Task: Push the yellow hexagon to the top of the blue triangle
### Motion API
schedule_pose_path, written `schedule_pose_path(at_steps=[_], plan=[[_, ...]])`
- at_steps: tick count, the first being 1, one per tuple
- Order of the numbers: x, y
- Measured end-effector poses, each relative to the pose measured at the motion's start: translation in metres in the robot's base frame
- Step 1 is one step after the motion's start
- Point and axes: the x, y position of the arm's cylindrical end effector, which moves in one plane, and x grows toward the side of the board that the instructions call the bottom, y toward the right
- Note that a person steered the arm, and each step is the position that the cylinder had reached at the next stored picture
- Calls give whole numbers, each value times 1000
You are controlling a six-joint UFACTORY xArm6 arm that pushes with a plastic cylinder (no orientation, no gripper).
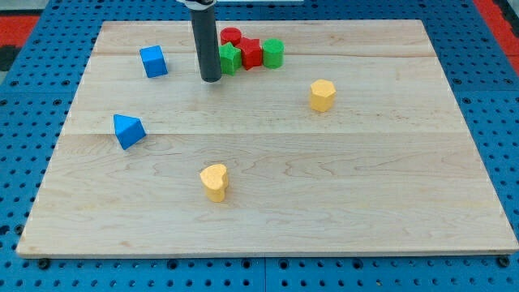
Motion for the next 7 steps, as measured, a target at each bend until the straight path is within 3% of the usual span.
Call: schedule_pose_path(at_steps=[1,3,5,6,7], plan=[[-5,38],[-7,32],[-2,158],[25,217],[68,118]])
